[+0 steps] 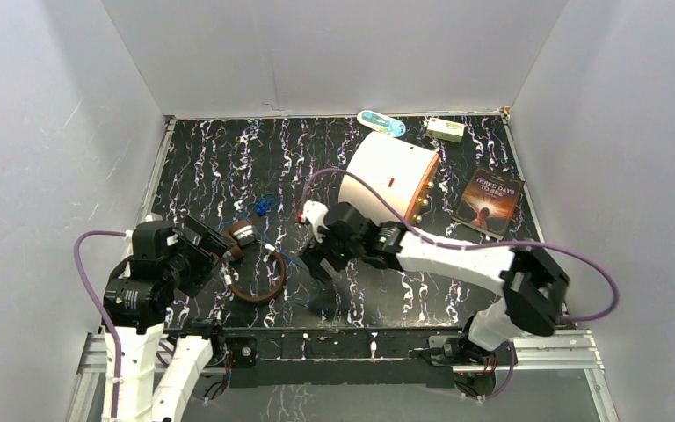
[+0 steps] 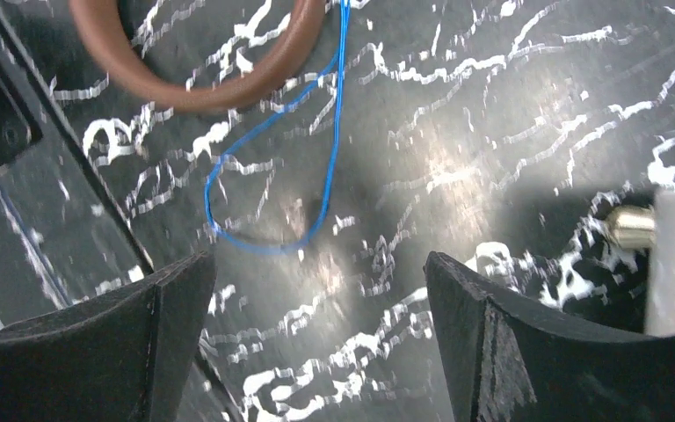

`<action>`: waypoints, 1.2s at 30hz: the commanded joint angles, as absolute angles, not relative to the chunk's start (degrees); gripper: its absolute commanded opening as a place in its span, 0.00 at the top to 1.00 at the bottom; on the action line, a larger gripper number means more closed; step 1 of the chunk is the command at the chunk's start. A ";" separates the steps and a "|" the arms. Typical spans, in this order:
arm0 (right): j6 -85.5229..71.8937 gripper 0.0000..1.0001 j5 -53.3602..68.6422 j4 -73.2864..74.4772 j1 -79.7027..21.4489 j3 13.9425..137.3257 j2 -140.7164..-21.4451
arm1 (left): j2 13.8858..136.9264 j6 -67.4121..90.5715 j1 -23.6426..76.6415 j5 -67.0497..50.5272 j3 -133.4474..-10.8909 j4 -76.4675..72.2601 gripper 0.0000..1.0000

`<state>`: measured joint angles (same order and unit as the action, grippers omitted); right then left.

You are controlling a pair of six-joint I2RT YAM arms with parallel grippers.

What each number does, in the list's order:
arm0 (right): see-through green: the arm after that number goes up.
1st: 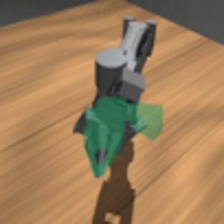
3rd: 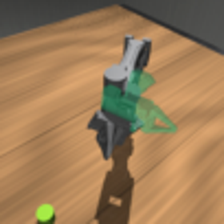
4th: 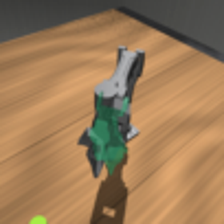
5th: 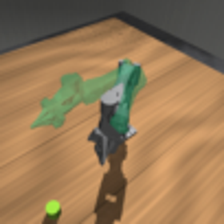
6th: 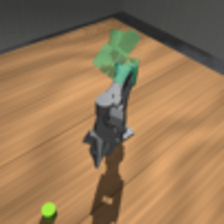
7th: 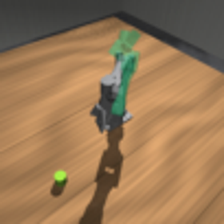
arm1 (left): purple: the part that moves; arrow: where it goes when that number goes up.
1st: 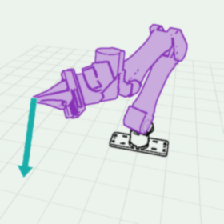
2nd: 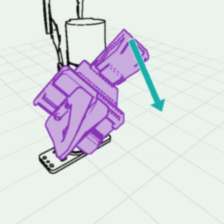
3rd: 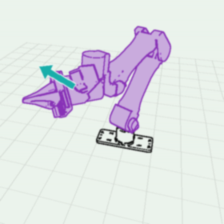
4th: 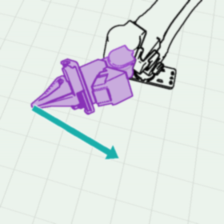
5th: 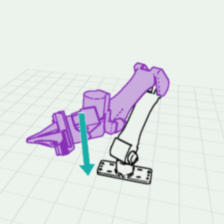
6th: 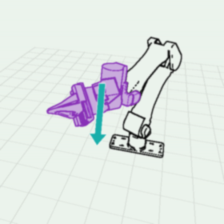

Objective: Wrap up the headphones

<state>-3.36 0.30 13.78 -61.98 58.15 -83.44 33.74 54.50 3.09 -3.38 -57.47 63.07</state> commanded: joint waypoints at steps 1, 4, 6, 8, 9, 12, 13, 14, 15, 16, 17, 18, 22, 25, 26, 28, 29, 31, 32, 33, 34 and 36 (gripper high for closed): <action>-11.66 0.05 0.75 11.25 -61.71 68.58 -93.50 | 34.68 53.90 2.71 0.95 -61.36 65.54 0.02; -18.61 0.09 0.93 12.98 -62.32 76.44 -102.48 | 36.08 52.00 2.66 4.87 -66.10 66.66 0.02; -20.24 0.10 -1.65 15.42 -62.84 82.00 -107.99 | 36.95 51.07 2.70 5.35 -68.71 67.60 0.02; -21.19 0.14 -2.84 16.50 -63.24 86.80 -112.40 | 36.83 50.04 2.67 4.69 -69.64 67.99 0.02; -21.89 0.17 -3.01 17.05 -63.46 88.42 -114.15 | 36.47 49.45 2.67 4.27 -69.62 68.14 0.02; -23.46 0.23 -3.07 18.15 -64.33 91.75 -117.68 | 34.98 48.46 2.64 4.75 -69.01 69.16 0.02; -23.92 0.26 -3.20 18.23 -64.60 92.47 -118.41 | 34.45 48.14 2.64 4.82 -68.73 69.25 0.02; -24.43 0.29 -3.51 18.28 -64.86 93.01 -119.22 | 34.05 48.00 2.64 4.91 -68.40 69.33 0.02; -24.85 0.32 -3.86 18.47 -65.12 93.65 -119.96 | 33.60 47.87 2.64 4.92 -68.33 69.42 0.02; -25.19 0.34 -4.45 18.79 -65.43 94.32 -120.83 | 33.25 47.86 2.64 4.98 -68.35 69.50 0.02; -25.34 0.36 -5.12 19.26 -65.74 95.17 -121.85 | 33.01 47.82 2.64 4.85 -68.44 69.60 0.02; -25.25 0.38 -5.99 20.34 -66.01 96.41 -122.89 | 32.86 47.69 2.64 4.84 -68.72 69.73 0.02; -24.99 0.40 -10.48 23.00 -67.07 100.46 -126.38 | 31.86 46.43 2.66 3.18 -69.55 69.79 0.02; -27.27 0.50 -11.55 22.15 -67.15 100.46 -127.24 | 31.17 46.09 2.66 2.50 -70.19 69.71 0.02; -28.63 0.65 -11.98 22.44 -67.15 100.50 -126.77 | 30.79 45.82 2.64 1.85 -70.70 69.40 0.02; -32.92 0.98 -12.32 23.38 -67.06 99.89 -122.19 | 31.25 44.70 2.66 0.19 -72.85 68.72 0.02; -36.35 1.00 -11.89 22.17 -66.94 98.19 -116.94 | 32.13 44.01 2.68 -2.14 -74.85 68.28 0.02; -46.79 1.00 -12.68 16.60 -64.75 92.19 -108.86 | 33.78 45.66 2.65 -5.67 -77.14 66.38 0.02; -52.39 1.00 -14.81 10.78 -63.91 87.41 -104.81 | 35.37 46.95 2.65 -8.54 -77.80 64.35 0.02; -55.77 1.00 -17.85 5.23 -63.90 83.73 -102.36 | 36.51 47.51 2.64 -10.05 -77.92 63.41 0.02; -62.40 1.00 -20.96 4.40 -63.81 82.06 -101.36 | 37.58 48.32 2.64 -8.28 -78.05 64.11 0.02; -68.67 1.00 -21.67 2.07 -63.74 80.56 -100.72 | 38.01 50.44 2.69 -4.64 -77.27 65.23 0.02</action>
